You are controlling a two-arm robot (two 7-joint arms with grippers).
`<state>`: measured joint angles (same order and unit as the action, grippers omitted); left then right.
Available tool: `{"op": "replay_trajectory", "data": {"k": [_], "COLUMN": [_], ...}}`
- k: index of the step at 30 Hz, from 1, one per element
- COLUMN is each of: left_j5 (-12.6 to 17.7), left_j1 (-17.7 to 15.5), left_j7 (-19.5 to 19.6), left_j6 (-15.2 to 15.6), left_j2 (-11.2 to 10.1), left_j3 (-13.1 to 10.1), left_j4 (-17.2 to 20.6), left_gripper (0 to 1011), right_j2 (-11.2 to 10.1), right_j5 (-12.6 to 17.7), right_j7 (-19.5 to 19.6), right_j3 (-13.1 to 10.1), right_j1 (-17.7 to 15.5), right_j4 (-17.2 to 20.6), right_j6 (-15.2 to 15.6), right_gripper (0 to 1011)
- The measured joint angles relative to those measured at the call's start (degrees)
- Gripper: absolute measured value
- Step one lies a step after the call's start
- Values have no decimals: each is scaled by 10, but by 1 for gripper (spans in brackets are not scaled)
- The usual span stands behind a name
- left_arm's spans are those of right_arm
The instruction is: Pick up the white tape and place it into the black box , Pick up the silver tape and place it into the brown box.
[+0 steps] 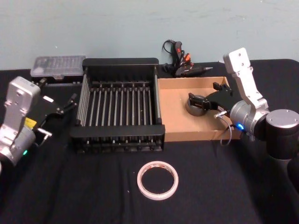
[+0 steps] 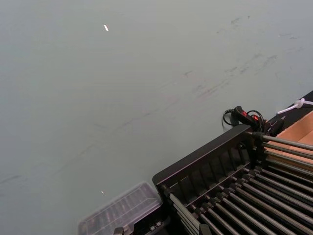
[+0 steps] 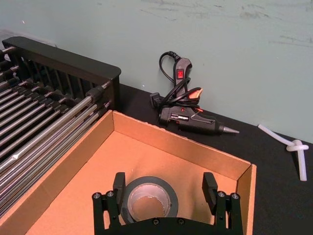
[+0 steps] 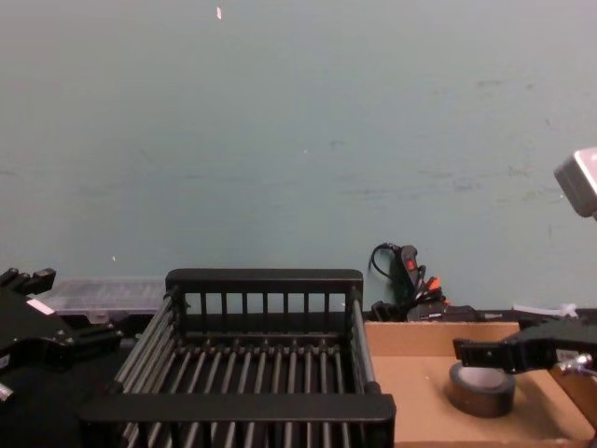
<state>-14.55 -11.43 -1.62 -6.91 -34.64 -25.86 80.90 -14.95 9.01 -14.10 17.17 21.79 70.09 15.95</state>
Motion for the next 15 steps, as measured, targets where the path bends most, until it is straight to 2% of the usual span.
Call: {"op": "replay_trajectory", "data": {"k": [15], "left_j5": [0], "left_j1": [0], "left_j7": [0], "left_j6": [0], "left_j2": [0], "left_j3": [0], "left_j4": [0], "left_gripper": [1001], "right_j2": [0], "right_j5": [0], "right_j7": [-1], "right_j3": [0], "right_j1": [0], "right_j4": [0], "right_j6": [0], "right_gripper": [1002]}}
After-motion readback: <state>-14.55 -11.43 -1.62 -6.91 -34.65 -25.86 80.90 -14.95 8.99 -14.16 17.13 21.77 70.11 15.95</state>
